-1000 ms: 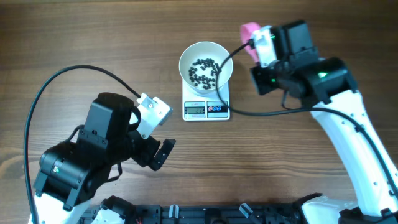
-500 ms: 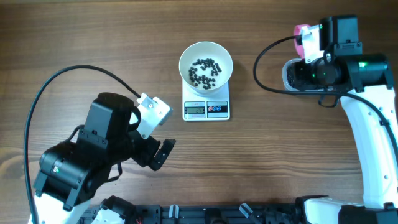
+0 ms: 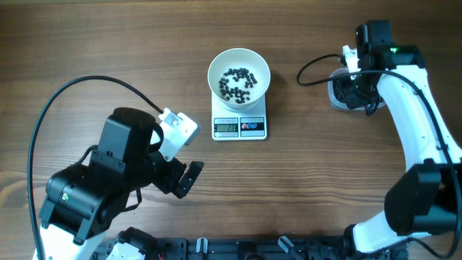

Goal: Scoop item into bowl and weigh 150g on scale
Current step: 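Move the empty scoop back over the bean tub with the right gripper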

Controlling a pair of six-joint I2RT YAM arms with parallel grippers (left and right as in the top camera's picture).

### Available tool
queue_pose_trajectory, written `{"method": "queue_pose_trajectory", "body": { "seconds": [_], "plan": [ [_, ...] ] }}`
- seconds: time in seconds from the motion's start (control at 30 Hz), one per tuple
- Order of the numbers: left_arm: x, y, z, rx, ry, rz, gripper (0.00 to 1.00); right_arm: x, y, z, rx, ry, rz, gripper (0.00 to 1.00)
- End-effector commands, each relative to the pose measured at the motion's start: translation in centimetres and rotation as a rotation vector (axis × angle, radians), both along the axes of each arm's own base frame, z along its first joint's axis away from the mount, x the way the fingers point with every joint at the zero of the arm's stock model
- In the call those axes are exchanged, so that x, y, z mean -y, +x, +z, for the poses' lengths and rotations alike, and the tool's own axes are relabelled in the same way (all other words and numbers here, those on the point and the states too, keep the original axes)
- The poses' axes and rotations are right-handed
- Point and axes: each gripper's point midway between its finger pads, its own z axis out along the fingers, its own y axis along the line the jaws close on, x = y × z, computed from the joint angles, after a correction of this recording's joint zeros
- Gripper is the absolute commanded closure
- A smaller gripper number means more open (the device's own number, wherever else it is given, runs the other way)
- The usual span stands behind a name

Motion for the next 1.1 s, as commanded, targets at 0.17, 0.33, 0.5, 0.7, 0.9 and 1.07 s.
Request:
{"method": "queue_pose_trajectory", "body": {
  "seconds": [0.17, 0.33, 0.5, 0.7, 0.9, 1.07],
  "plan": [
    [-0.2, 0.1, 0.6, 0.022, 0.000, -0.001, 0.00, 0.4, -0.8, -4.1, -0.152, 0.010, 0.044, 0.96],
    [-0.2, 0.1, 0.6, 0.022, 0.000, -0.001, 0.00, 1.1, -1.0, -5.3, -0.196, -0.032, 0.046, 0.95],
    [-0.2, 0.1, 0.6, 0.022, 0.000, -0.001, 0.00, 2.4, -0.9, -5.8, -0.216, -0.114, 0.032, 0.96],
    [-0.2, 0.1, 0.6, 0.022, 0.000, -0.001, 0.00, 4.1, -0.9, -5.1, -0.217, -0.217, 0.023, 0.96],
    [-0.2, 0.1, 0.6, 0.022, 0.000, -0.001, 0.00, 4.3, -0.9, -5.0, -0.220, -0.230, 0.024, 0.96],
    [-0.2, 0.1, 0.6, 0.022, 0.000, -0.001, 0.00, 3.8, -1.2, -5.3, -0.234, -0.195, 0.035, 0.96]
  ]
}}
